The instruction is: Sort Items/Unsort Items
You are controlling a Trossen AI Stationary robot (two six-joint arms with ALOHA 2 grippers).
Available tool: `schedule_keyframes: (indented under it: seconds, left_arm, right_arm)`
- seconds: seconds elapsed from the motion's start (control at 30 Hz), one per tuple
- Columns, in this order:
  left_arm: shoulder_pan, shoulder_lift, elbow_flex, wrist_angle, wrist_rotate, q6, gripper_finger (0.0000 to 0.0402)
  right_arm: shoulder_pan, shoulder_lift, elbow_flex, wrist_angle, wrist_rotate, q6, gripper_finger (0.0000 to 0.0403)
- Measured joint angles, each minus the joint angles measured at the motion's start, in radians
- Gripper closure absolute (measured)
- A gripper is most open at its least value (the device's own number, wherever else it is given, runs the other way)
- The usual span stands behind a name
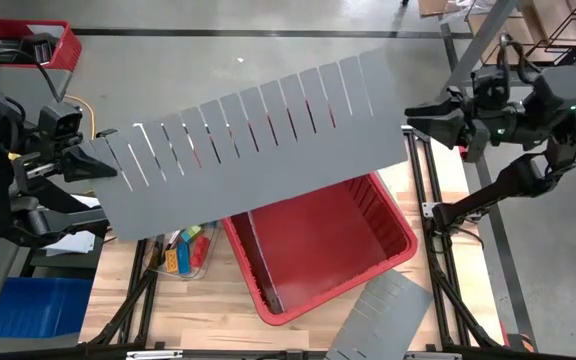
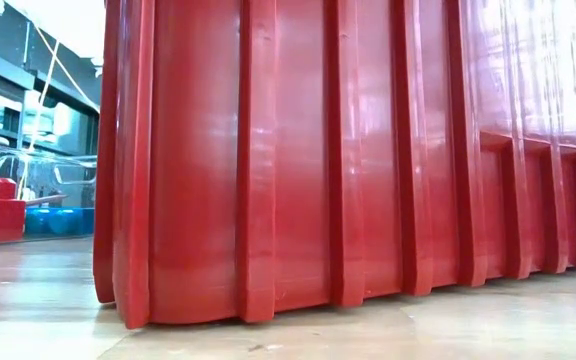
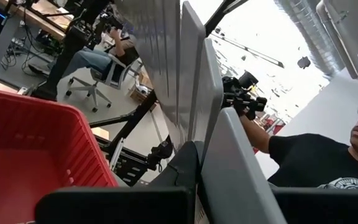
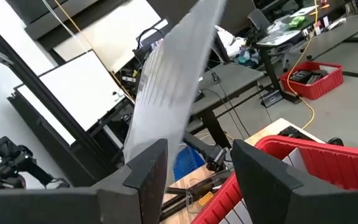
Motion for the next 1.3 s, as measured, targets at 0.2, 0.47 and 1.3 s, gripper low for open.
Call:
schedule_keyframes:
  seconds: [0.2,0.47,1.3]
  left_arm:
    - [0.000,0.004,0.000,0.000,-0.010,0.007,0.0401]
    - [0.000,0.028,0.000,0.002,-0.013,0.019,0.0401]
    - [0.003,0.372,-0.001,-0.115,-0.495,0.614,0.0357]
  right_arm:
    - [0.000,0.013,0.000,0.007,-0.009,-0.005,0.0230]
    - [0.000,0.039,0.000,0.006,-0.027,-0.005,0.0230]
    - [0.378,0.114,0.000,-0.184,0.279,0.130,0.0400]
